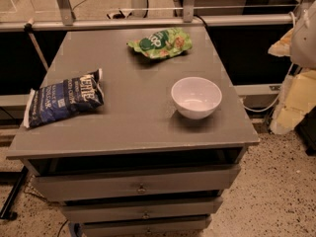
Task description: Move white bowl near green rice chip bag
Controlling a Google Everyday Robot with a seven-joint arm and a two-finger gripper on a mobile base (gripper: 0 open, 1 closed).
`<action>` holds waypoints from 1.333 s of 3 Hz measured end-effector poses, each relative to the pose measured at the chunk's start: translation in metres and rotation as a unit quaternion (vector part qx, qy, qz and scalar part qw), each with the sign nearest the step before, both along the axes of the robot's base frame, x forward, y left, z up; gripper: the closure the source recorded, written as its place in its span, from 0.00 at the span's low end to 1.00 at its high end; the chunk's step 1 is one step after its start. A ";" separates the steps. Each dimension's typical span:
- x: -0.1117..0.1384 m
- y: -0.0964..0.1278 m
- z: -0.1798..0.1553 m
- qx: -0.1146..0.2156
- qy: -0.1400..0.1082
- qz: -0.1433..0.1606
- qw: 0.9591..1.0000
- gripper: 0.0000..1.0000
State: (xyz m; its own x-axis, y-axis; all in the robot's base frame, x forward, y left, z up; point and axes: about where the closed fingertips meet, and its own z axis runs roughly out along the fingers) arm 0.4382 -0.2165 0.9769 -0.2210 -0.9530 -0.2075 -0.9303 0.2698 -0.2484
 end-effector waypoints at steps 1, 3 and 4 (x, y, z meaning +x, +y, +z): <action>0.000 0.000 0.000 0.000 0.000 0.000 1.000 0.00; 0.010 0.060 -0.030 -0.009 -0.037 0.150 0.988 0.00; 0.017 0.085 -0.053 -0.021 -0.027 0.203 0.979 0.00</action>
Offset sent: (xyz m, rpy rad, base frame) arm 0.0116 0.0489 -0.0300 -0.0385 -0.0860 0.2809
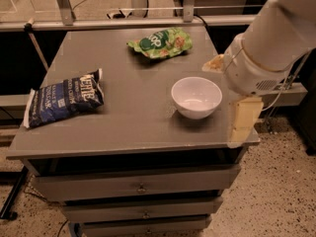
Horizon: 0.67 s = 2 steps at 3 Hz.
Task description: Move white bowl near green rice chip bag
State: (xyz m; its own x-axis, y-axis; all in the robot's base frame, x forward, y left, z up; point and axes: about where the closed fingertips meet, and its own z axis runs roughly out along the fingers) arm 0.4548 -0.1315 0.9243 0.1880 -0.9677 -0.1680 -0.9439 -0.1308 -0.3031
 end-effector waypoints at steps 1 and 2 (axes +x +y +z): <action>0.007 0.020 -0.032 -0.021 0.026 0.039 0.999 0.00; 0.011 0.025 -0.048 -0.025 0.043 0.050 0.998 0.00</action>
Offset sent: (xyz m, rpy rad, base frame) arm 0.0164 0.0300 -0.0676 -0.0574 0.1297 0.1262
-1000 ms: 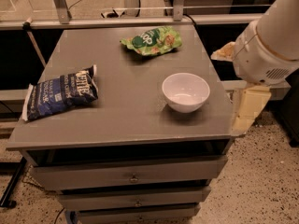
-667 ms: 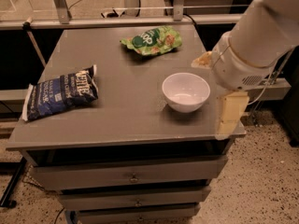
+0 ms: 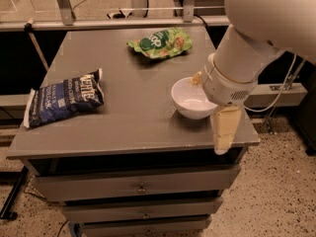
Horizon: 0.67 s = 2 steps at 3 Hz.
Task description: Move white bowl near green rice chip bag
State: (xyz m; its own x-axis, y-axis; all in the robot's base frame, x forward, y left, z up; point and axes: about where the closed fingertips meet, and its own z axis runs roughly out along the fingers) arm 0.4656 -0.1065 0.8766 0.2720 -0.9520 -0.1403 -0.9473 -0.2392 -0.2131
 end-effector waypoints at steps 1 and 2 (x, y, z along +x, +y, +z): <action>0.002 0.000 -0.018 -0.007 0.021 0.002 1.000 0.02; 0.002 0.000 -0.028 -0.010 0.035 0.002 0.999 0.23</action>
Offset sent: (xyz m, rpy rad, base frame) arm 0.0032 -0.0007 -0.0398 -0.0267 0.1068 0.0004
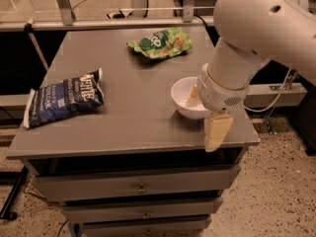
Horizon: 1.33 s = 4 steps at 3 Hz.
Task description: Move white bowl near green rice chip bag
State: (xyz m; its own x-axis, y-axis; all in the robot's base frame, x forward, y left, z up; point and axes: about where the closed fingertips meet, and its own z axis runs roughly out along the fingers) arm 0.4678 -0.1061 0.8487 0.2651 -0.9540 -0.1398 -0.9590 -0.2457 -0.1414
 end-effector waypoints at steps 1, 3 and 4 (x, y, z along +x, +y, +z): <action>0.000 0.000 -0.005 0.001 0.010 0.002 1.000 0.47; 0.009 -0.004 0.003 0.019 0.009 -0.003 1.000 0.93; 0.020 -0.015 0.019 0.044 -0.011 -0.018 0.999 1.00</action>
Offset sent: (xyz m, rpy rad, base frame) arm 0.0089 -0.0042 -0.0007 0.0260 0.0258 0.0018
